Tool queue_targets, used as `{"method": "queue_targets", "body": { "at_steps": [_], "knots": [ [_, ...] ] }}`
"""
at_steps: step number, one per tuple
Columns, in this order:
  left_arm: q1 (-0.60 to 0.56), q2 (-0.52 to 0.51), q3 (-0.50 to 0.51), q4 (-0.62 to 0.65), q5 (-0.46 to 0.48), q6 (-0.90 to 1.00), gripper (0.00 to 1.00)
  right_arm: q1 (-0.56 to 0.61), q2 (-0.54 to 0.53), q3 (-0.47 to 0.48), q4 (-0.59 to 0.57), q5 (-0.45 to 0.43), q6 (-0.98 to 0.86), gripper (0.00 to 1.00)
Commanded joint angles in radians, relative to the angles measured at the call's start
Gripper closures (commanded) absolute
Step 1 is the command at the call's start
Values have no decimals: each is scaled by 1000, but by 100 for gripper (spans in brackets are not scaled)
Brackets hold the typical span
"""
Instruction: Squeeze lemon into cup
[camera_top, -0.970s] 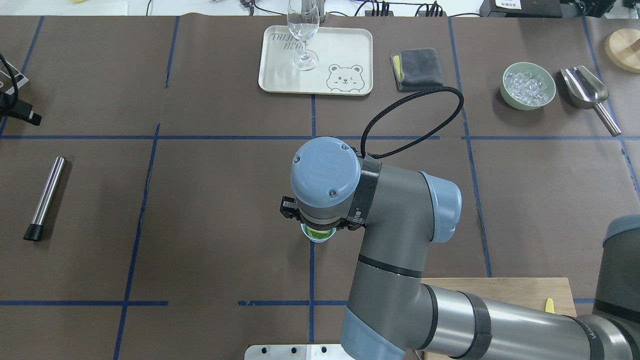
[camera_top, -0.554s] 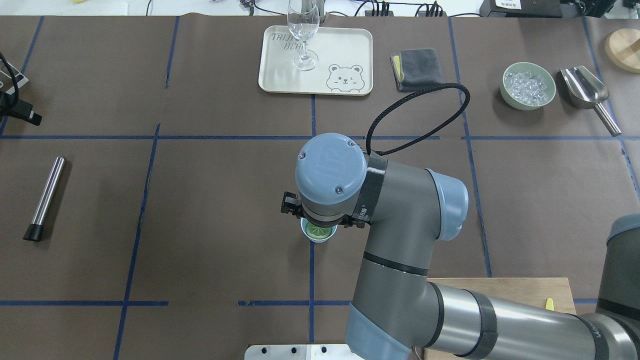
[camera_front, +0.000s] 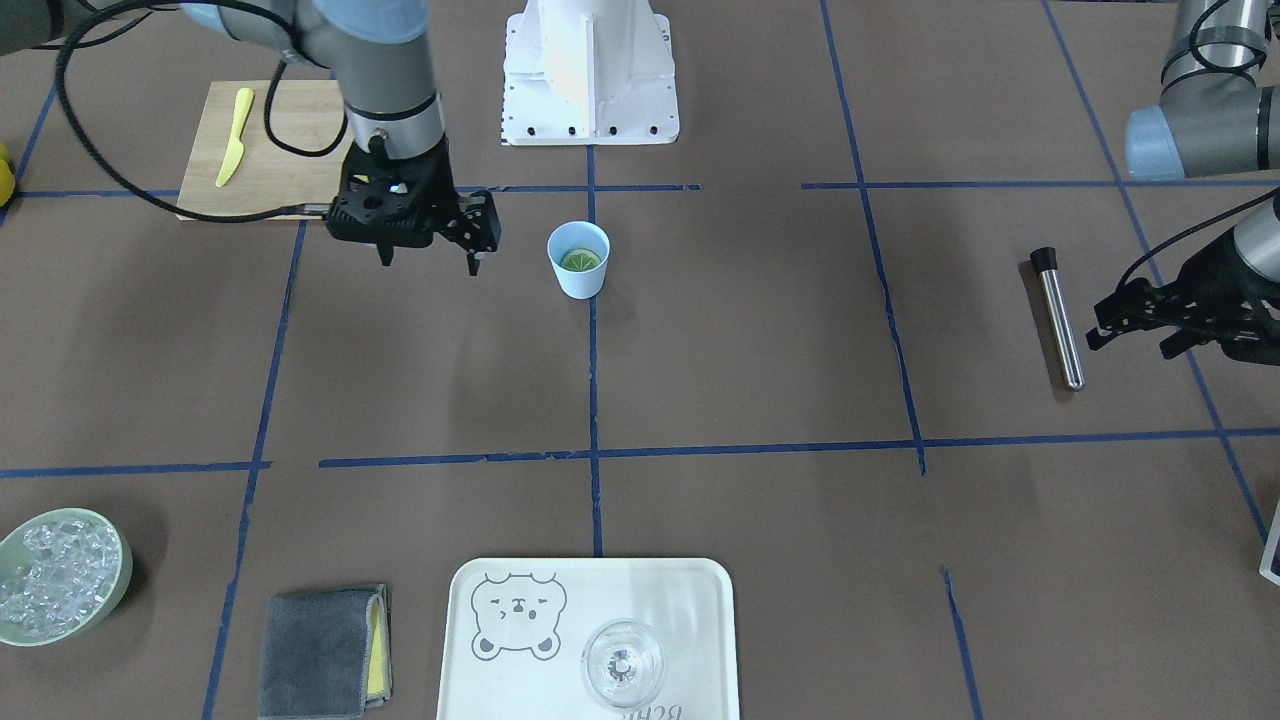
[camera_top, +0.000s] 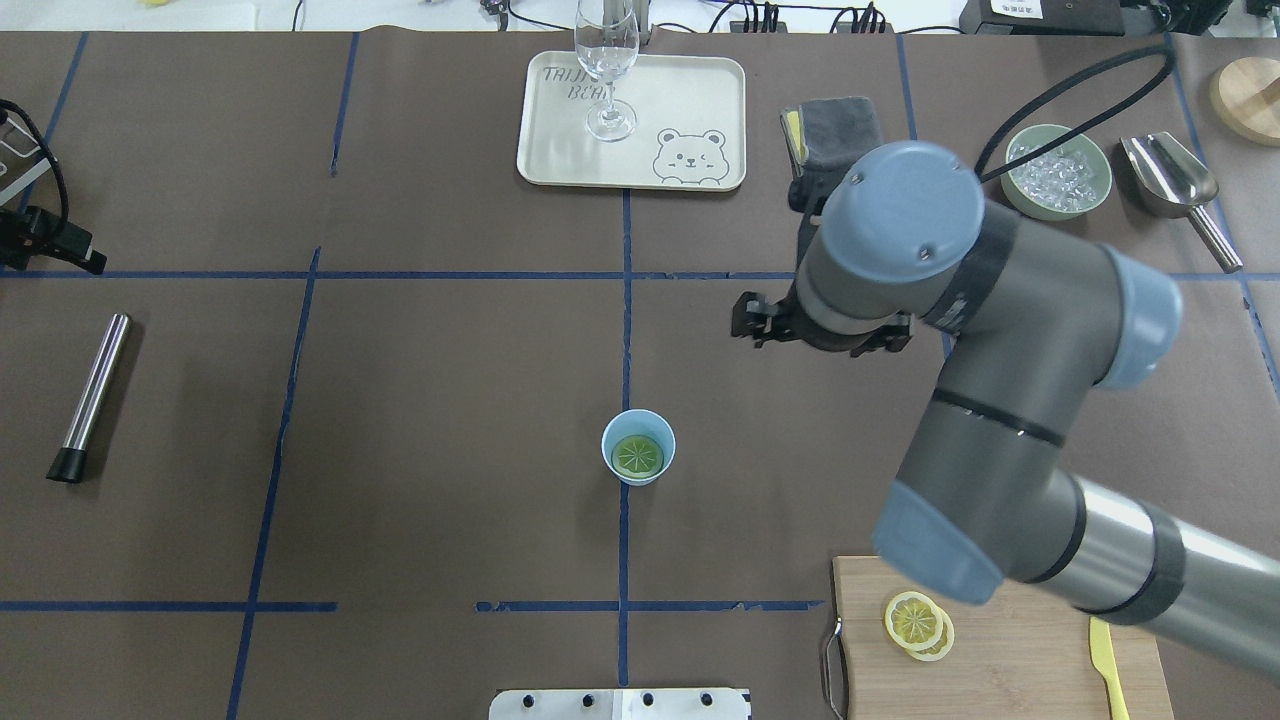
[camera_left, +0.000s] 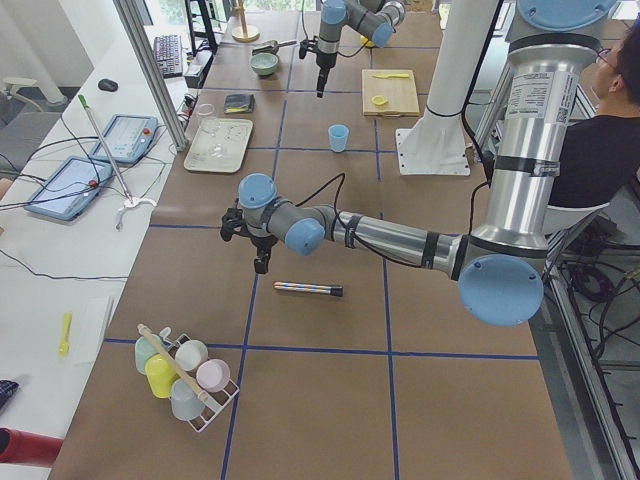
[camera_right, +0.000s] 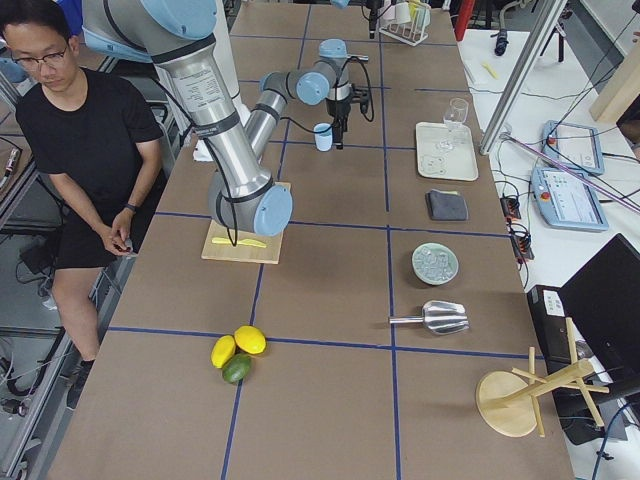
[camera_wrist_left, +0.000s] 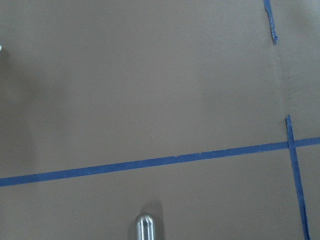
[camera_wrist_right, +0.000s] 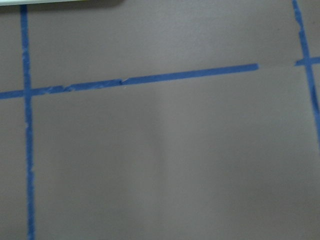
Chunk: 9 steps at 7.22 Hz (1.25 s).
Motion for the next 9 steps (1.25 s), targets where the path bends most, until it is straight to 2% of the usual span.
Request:
{"method": "queue_targets", "body": {
  "at_steps": [1,3,5,9],
  "knots": [
    [25,13,71,8,-1,-3,0,207,-95,4,4,150,-279,0],
    [80,32,74,9,-1,-7,0,362,-199,-4,5,247,-564,0],
    [168,26,74,9,8,-33,0,459,-250,-21,7,310,-715,0],
    [173,36,93,11,9,-32,0,499,-284,-15,8,333,-759,0]
  ]
}}
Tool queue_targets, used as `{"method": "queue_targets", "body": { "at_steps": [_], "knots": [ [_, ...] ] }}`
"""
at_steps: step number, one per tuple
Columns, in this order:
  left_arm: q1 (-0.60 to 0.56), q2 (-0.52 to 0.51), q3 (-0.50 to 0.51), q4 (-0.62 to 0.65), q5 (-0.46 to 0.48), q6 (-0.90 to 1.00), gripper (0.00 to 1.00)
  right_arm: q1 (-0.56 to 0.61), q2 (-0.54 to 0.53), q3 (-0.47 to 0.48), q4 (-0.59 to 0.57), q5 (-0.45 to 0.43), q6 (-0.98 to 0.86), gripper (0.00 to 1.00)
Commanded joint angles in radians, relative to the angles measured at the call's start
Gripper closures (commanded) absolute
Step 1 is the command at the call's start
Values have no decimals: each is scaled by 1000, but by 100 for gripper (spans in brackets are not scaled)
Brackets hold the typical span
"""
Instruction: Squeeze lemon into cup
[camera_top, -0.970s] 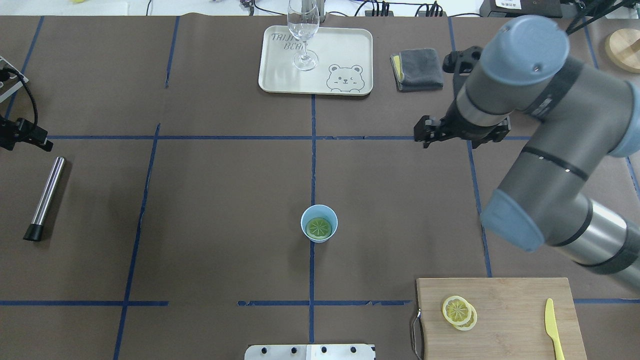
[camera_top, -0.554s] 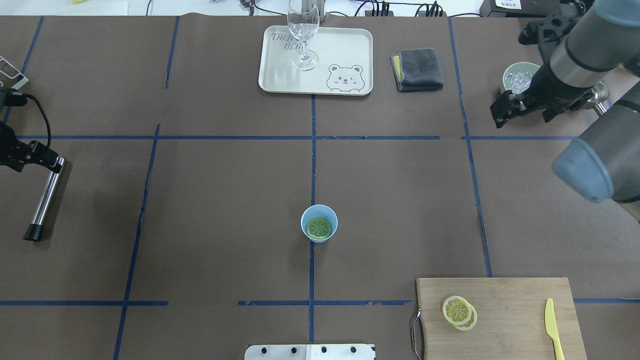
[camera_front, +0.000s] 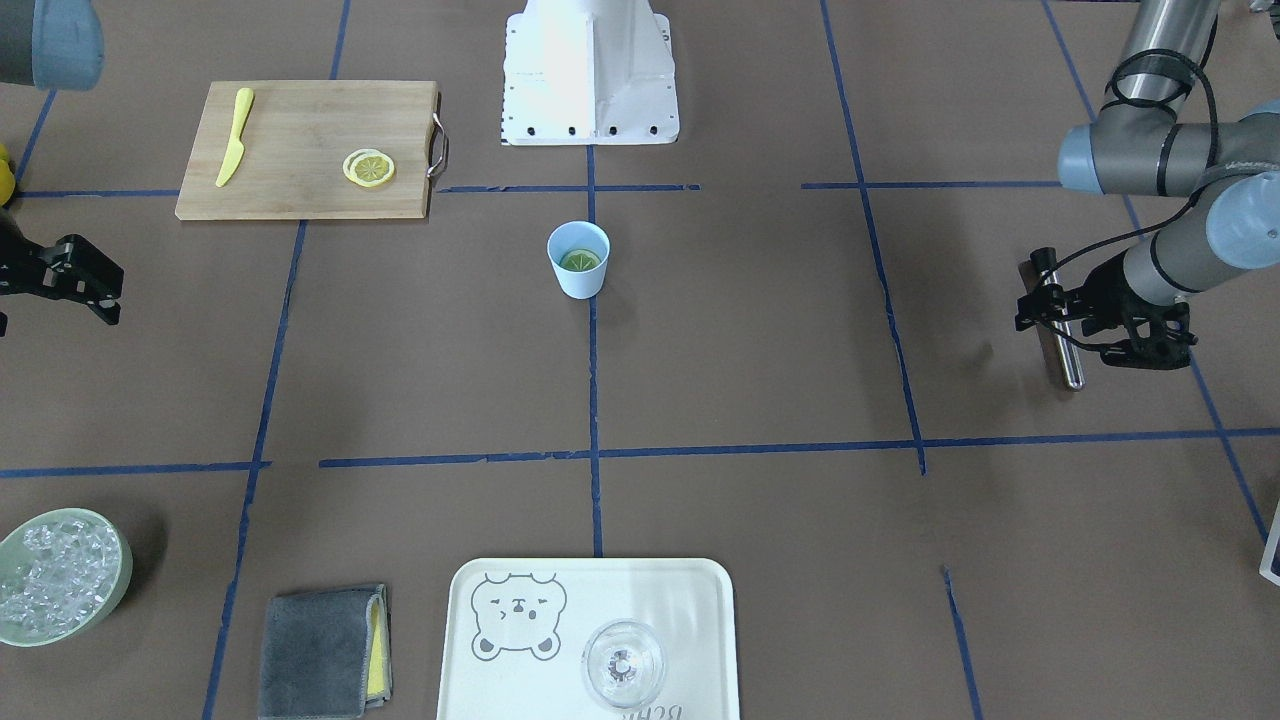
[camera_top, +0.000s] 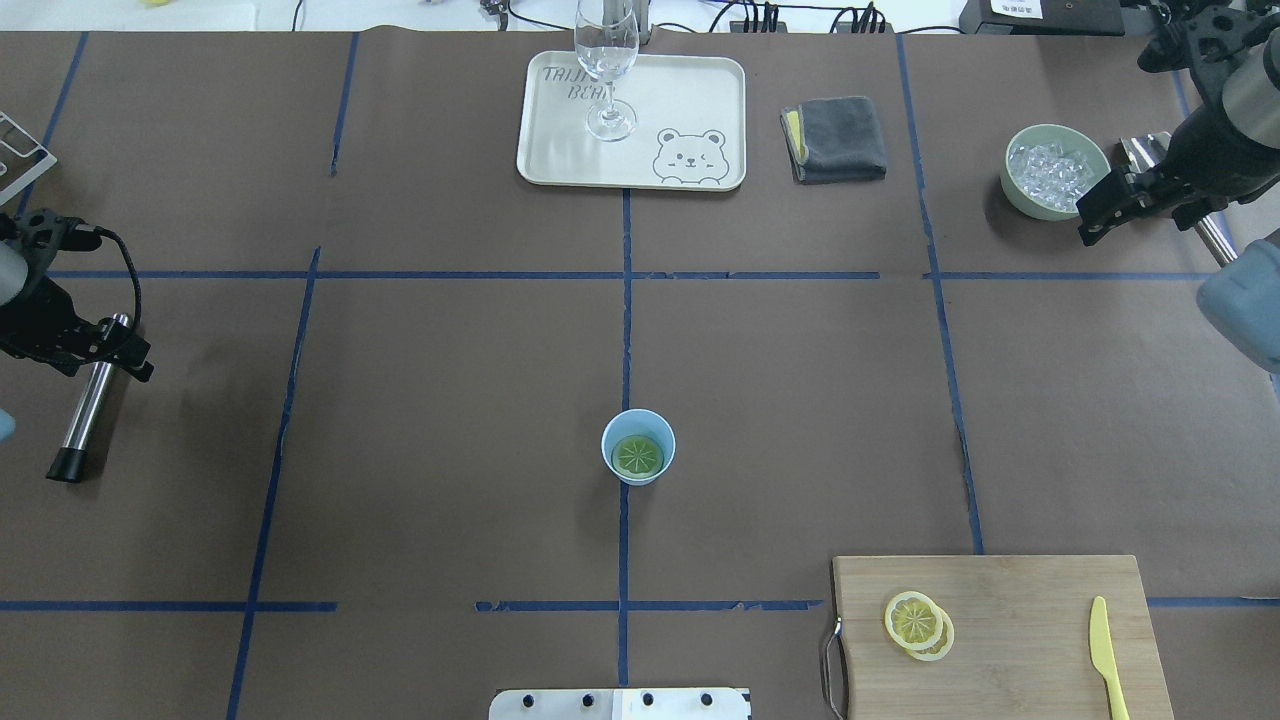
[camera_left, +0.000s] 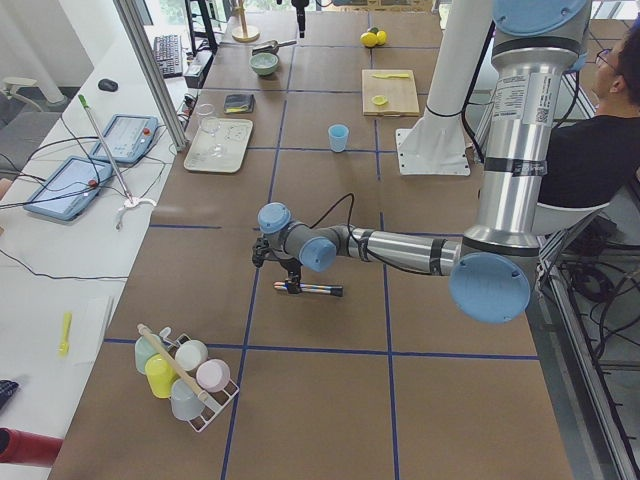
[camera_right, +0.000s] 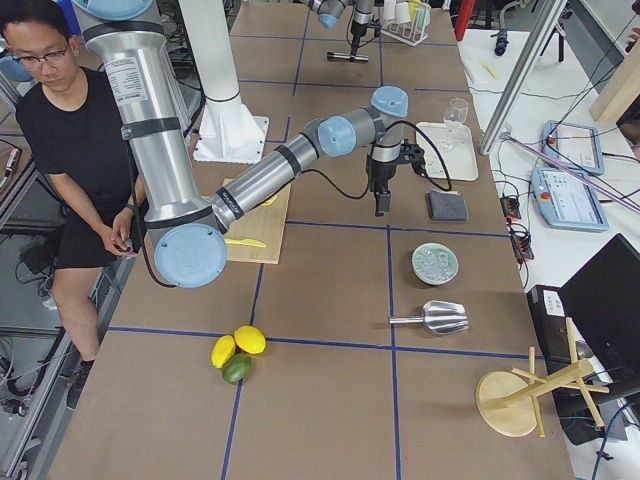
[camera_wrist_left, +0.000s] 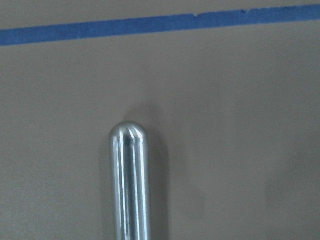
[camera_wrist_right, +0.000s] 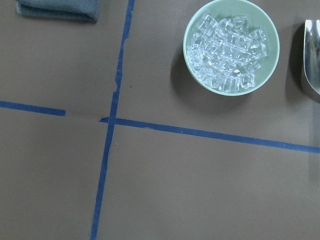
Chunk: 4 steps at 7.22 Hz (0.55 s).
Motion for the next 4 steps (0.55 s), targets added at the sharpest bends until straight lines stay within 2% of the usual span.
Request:
{"method": "queue_targets", "body": {
  "at_steps": [1,3,4],
  "knots": [
    [1,2,19,-1,18,10,0,9,-1,6,0,4,-3,0],
    [1,-4,40,-1,30,10,0,9,-1,7,0,4,-5,0],
    [1,-4,40,1,30,4,8,7,-1,7,0,4,-5,0]
  ]
}}
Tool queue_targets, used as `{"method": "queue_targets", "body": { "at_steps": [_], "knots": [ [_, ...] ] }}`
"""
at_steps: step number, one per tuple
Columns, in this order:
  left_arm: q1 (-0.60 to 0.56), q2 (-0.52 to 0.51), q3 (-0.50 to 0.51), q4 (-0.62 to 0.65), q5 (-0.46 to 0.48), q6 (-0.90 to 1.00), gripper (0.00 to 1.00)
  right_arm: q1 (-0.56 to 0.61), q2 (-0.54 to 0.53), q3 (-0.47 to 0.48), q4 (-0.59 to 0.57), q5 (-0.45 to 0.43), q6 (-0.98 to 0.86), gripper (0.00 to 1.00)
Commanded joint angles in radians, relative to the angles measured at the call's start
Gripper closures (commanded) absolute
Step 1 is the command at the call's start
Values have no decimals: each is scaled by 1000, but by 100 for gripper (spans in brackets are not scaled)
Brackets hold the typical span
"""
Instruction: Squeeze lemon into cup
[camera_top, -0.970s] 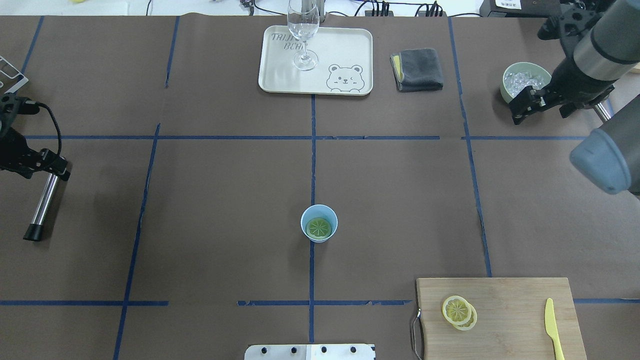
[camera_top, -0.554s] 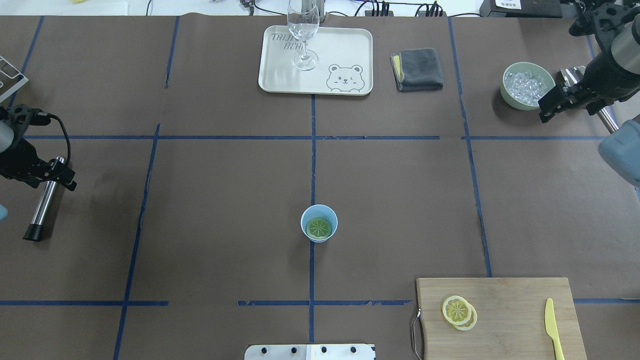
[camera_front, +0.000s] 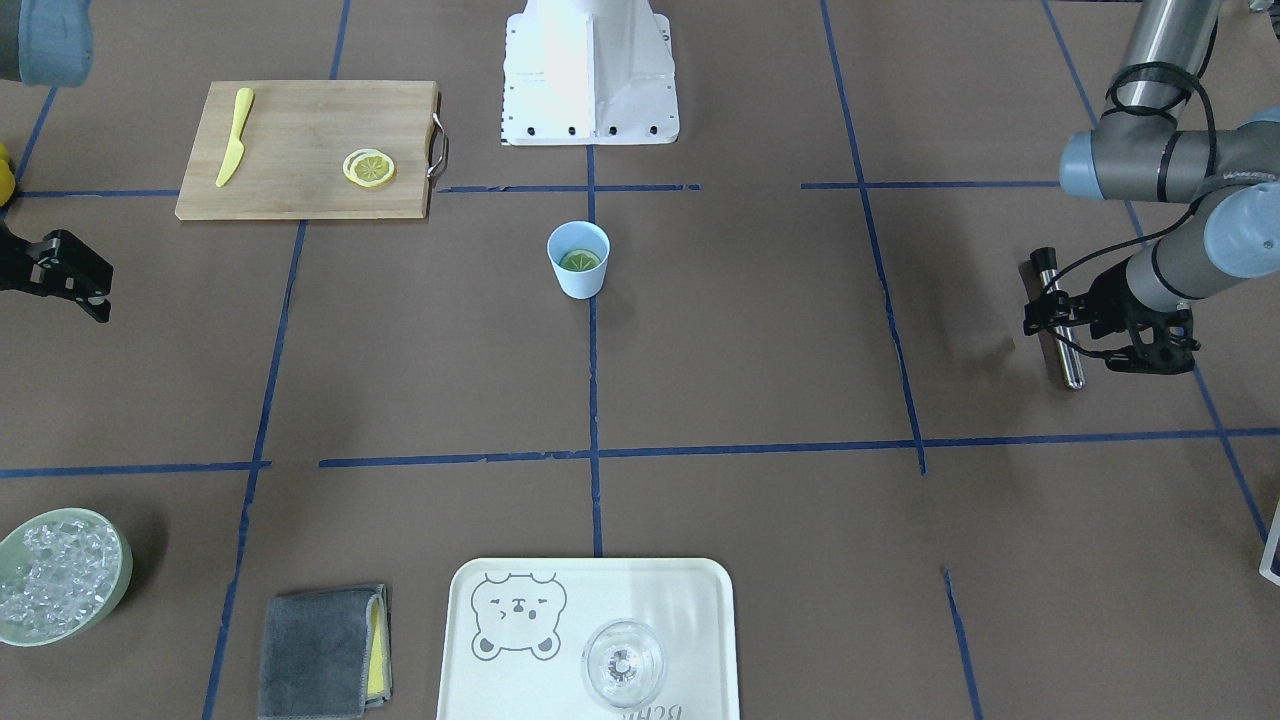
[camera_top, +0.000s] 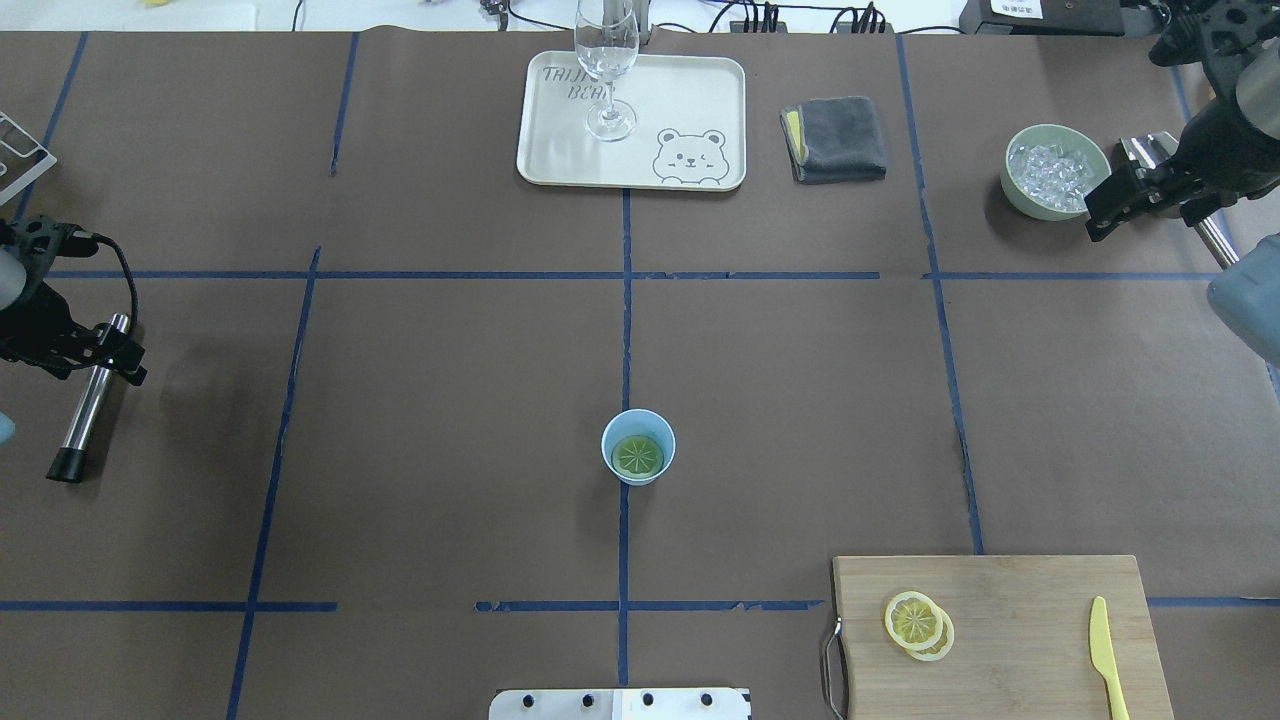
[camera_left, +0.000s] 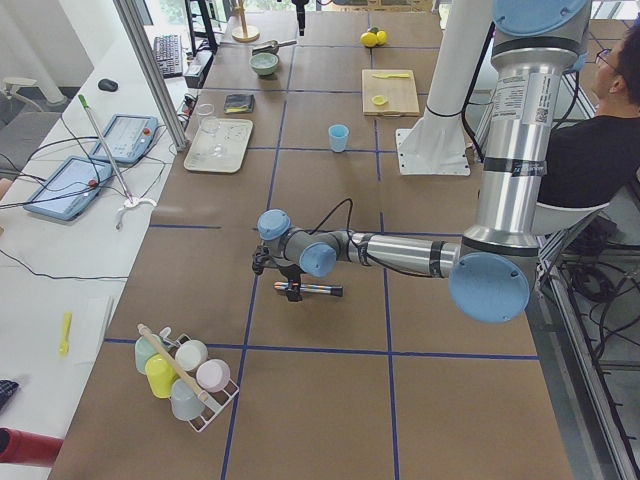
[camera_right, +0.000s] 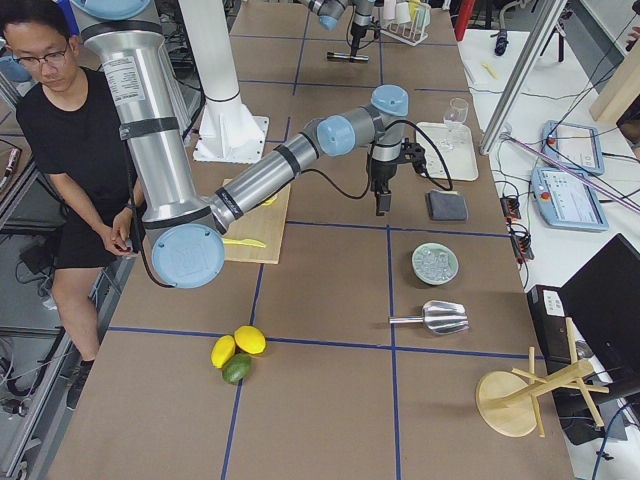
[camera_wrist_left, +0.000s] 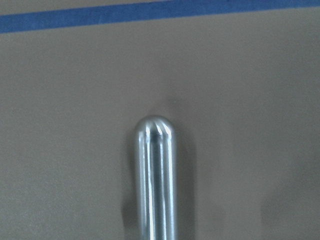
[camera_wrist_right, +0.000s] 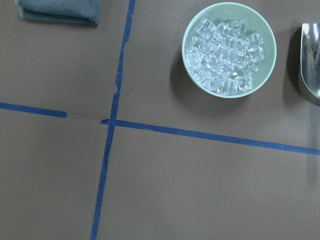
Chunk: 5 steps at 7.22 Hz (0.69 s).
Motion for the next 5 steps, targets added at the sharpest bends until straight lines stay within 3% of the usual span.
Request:
{"method": "queue_targets", "body": {
  "at_steps": [1,3,4,5],
  "knots": [
    [0,2,4,0,2,-5,36,1,0,1,0,-1,-1,0],
    [0,5,0,0,2,-8,92,1,0,1,0,0,-2,0],
    [0,7,-2,0,2,-6,100,1,-1,1,0,0,-2,0],
    [-5,5,-20,0,4,-8,100,2,-1,2,0,0,-2,0]
  ]
}}
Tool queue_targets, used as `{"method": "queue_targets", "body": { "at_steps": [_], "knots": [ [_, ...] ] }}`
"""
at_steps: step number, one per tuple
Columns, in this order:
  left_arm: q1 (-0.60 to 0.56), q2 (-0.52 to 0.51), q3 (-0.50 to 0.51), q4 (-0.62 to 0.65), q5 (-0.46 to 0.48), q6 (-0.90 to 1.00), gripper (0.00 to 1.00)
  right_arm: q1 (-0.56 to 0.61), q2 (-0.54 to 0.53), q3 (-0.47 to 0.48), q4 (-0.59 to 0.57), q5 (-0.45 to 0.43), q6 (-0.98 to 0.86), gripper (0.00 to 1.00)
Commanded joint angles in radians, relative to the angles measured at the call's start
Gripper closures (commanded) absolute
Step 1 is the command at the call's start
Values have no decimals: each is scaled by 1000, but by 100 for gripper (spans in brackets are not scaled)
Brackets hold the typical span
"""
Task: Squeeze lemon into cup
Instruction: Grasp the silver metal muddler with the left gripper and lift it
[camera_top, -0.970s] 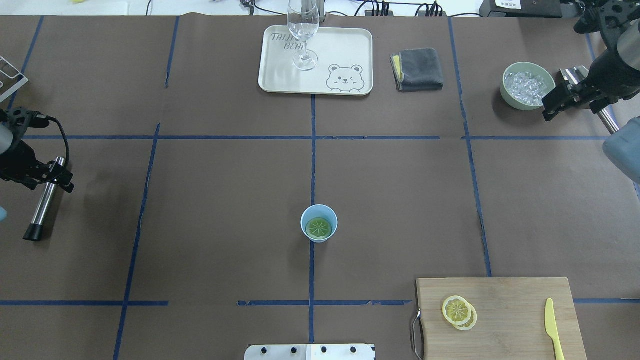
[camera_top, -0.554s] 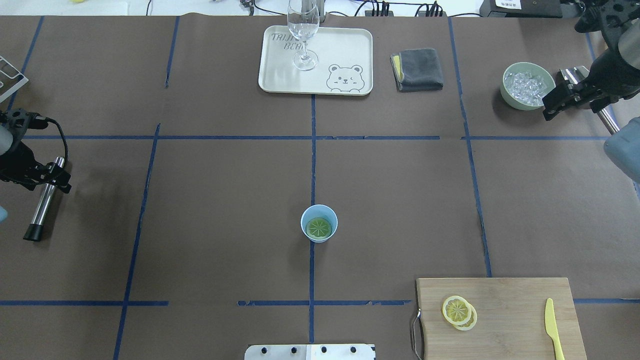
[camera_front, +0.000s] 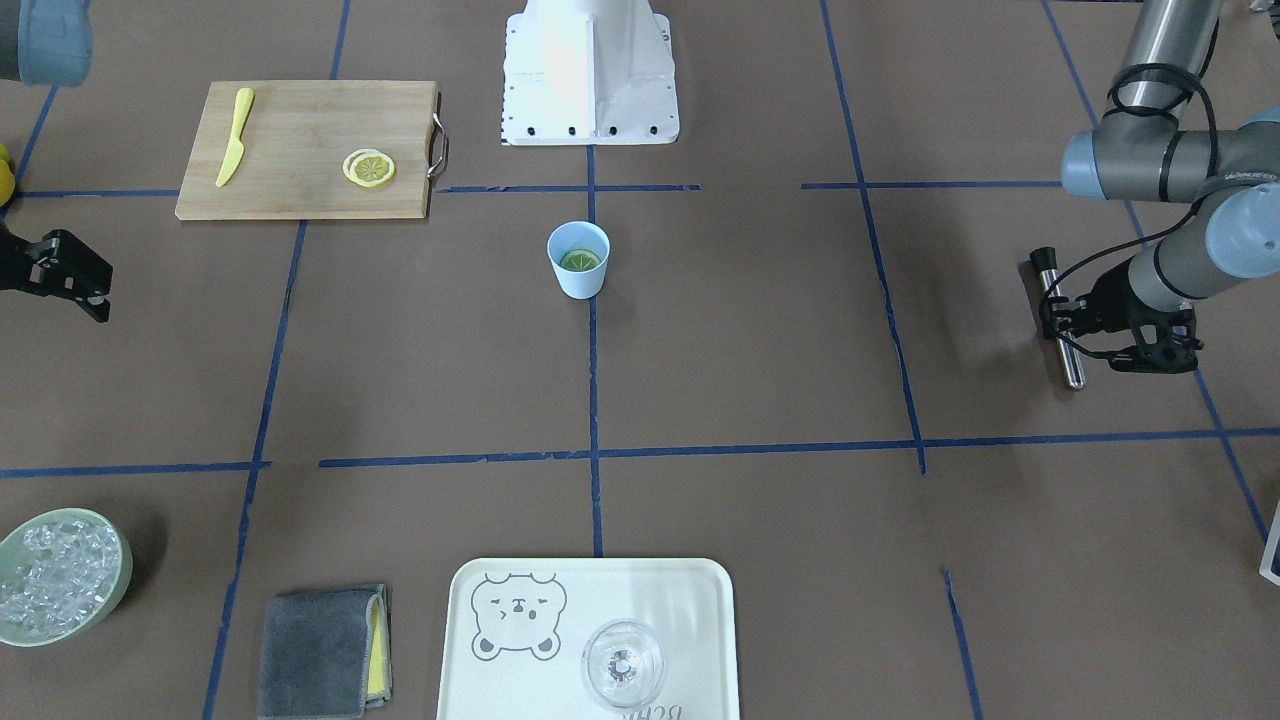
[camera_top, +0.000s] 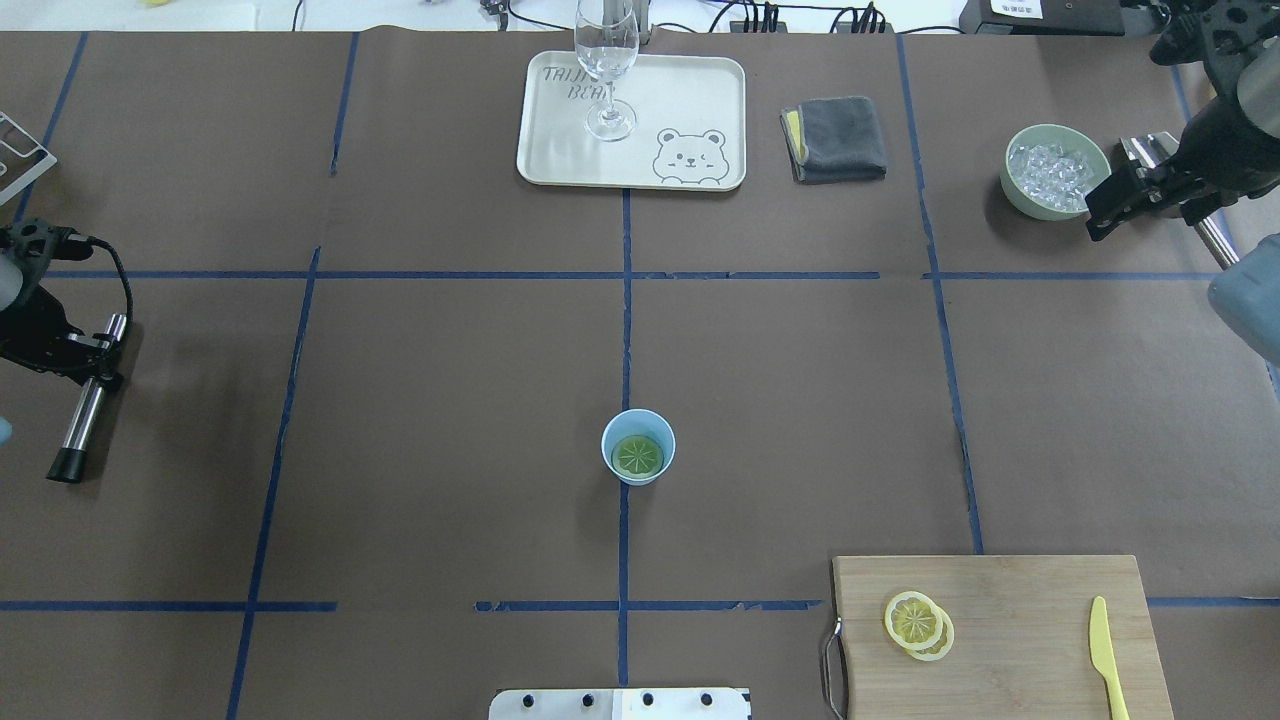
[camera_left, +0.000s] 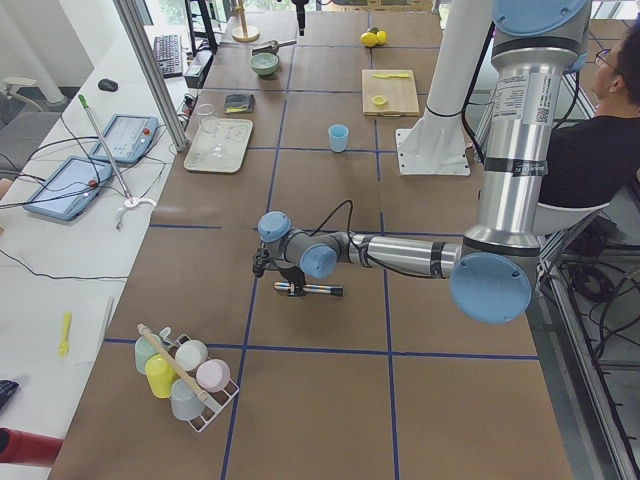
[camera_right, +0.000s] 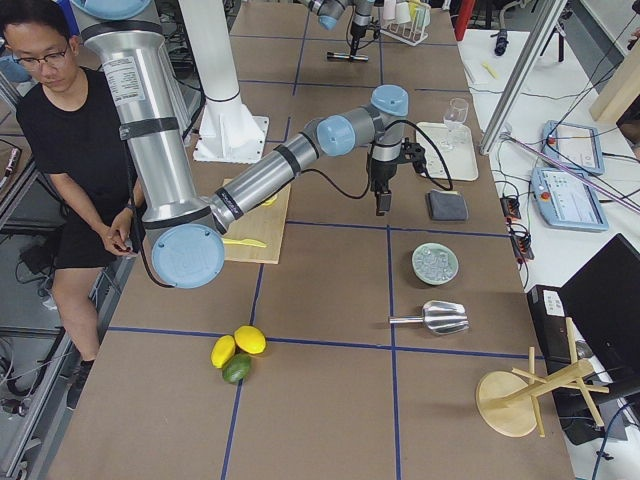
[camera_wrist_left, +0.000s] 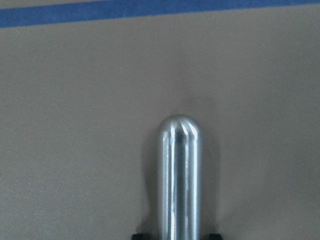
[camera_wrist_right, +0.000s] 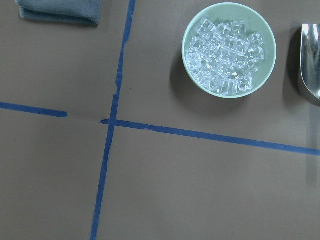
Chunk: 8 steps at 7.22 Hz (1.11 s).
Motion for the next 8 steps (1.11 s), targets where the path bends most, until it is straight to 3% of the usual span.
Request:
{"method": "queue_targets", "body": {
  "at_steps": [1,2,6,8],
  "knots": [
    [-12,1,-67,0,9,0,100,4,-2,7,0,2,0,0],
    [-18,1,-130,0,51,0,100,18,-7,9,-2,6,0,0],
    [-9,-64,-433,-11,408,-6,100,148,-132,7,-2,69,-148,0],
    [33,-127,-503,-34,482,-171,100,237,-215,0,-2,68,-283,0]
  ]
}}
